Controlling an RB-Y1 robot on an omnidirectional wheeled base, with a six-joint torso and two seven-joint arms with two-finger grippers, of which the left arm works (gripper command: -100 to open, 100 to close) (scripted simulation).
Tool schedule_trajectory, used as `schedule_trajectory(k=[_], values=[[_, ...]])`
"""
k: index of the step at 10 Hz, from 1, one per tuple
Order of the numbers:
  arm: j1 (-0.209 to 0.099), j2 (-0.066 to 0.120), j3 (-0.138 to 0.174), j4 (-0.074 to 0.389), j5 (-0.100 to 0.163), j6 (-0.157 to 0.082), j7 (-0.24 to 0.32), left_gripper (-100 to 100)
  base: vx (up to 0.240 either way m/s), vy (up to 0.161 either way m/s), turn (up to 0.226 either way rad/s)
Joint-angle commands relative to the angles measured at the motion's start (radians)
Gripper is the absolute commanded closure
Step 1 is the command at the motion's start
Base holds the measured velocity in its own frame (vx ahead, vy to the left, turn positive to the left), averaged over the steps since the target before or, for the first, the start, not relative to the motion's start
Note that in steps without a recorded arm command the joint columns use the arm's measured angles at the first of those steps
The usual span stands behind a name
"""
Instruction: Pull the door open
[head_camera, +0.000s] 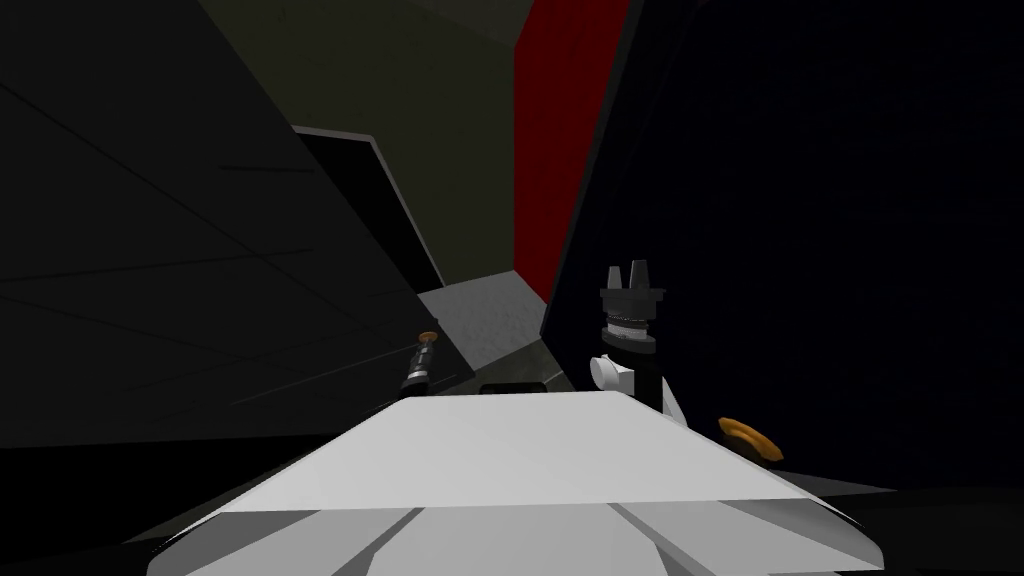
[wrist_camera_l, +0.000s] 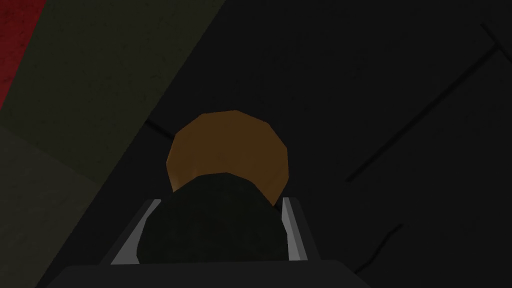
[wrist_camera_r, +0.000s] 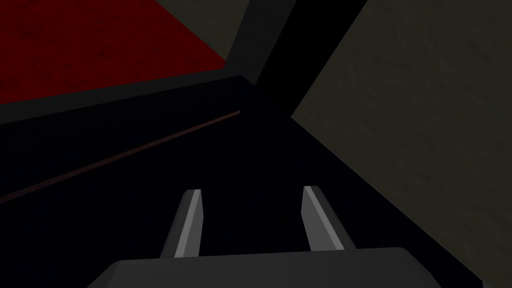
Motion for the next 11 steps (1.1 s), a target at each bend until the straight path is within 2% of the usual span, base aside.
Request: schedule_trajectory(k=[1,2,3,4,7,8,9,10,11], values=[[0.004,0.0,0.002,-0.003,0.006,0.002,0.031,100,-0.044,0.008,-0.038],[0.001,0.002,0.002,0.002,0.016,0.002,0.069,100,-0.041,0.008,-0.065],[0.001,0.002,0.002,0.002,0.016,0.002,0.071,100,-0.036,0.007,-0.036],[-0.002,0.004,0.003,0.007,0.025,0.002,0.112,100,-0.047,0.007,-0.064],[-0.009,0.008,0.004,0.016,0.046,0.002,0.185,100,-0.051,0.018,-0.078],[-0.009,0.008,0.004,0.016,0.046,0.002,0.193,100,-0.04,0.009,-0.04],[-0.012,0.01,0.004,0.021,0.057,0.002,0.231,100,-0.058,-0.008,-0.061],[-0.012,0.01,0.004,0.021,0.057,0.002,0.234,100,-0.044,-0.005,-0.038],[-0.015,0.012,0.005,0.026,0.067,0.003,0.274,100,-0.043,0.008,-0.068]])
